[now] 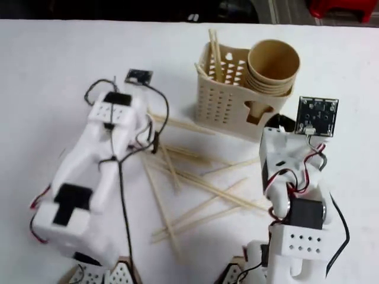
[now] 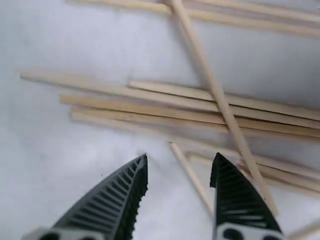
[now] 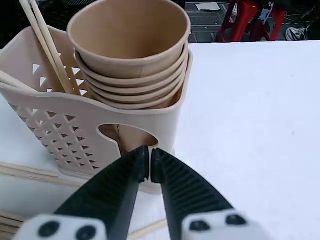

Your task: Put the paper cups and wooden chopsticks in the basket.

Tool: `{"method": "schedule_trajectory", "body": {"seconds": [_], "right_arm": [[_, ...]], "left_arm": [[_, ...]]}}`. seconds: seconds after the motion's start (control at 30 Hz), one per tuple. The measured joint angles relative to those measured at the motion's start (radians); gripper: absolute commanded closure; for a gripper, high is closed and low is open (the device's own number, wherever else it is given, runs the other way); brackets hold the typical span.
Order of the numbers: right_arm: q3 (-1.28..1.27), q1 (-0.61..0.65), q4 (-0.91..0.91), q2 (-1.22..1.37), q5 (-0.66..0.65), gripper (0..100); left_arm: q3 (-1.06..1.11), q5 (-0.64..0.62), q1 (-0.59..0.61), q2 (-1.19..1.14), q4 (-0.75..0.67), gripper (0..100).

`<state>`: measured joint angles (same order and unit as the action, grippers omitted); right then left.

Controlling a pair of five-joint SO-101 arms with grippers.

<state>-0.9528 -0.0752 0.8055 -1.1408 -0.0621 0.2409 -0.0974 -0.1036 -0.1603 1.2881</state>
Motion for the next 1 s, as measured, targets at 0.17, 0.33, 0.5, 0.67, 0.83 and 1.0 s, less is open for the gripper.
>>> {"method": "schedule_trajectory", "body": {"seconds": [0.17,0.33,0.5,0.67,0.83,1.0], "right_arm": [[0.000,0.000,0.000,0.000,0.000,98.0],[0.000,0.000,0.000,0.000,0.000,98.0],[0.000,0.000,0.000,0.000,0.000,98.0],[0.000,0.000,0.000,0.000,0.000,98.0],[-0.006,0.000,0.000,0.000,0.000,98.0],[-0.006,0.000,0.000,-0.002,0.000,98.0]], "left_arm": [[-0.126,0.124,0.015,-0.081,0.074,79],[-0.253,0.520,0.127,-0.087,0.087,79],[-0.310,0.982,0.207,-0.087,0.089,78],[-0.310,1.274,0.206,-0.091,0.089,76],[-0.308,1.353,0.166,-0.184,0.077,76],[-0.308,1.373,0.158,-0.285,0.015,76]]}}
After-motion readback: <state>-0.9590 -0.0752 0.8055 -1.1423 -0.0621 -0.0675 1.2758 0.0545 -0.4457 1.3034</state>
